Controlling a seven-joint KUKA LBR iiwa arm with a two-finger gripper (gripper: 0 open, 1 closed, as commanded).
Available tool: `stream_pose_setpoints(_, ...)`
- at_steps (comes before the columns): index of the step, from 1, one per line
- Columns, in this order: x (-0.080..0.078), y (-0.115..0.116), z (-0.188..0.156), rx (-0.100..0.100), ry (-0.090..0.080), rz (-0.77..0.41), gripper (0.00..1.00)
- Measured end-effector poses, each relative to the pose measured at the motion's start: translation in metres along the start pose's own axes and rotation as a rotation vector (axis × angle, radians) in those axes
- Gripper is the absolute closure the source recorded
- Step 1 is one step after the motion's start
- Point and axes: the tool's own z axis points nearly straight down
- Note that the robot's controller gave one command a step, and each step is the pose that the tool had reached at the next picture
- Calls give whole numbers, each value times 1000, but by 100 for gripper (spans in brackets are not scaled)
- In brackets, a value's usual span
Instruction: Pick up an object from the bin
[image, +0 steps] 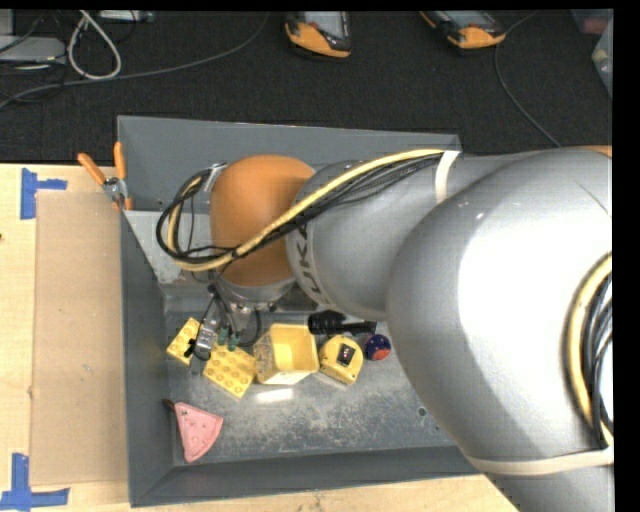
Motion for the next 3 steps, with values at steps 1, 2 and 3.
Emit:
stream_pose_setpoints(1,-7,-15,49,-1,-4,-28,0)
stream_pose_setpoints(2,-1,-15,46,-4,-3,301,100)
stream_pose_setpoints(3,-1,-15,46,-4,-3,301,100)
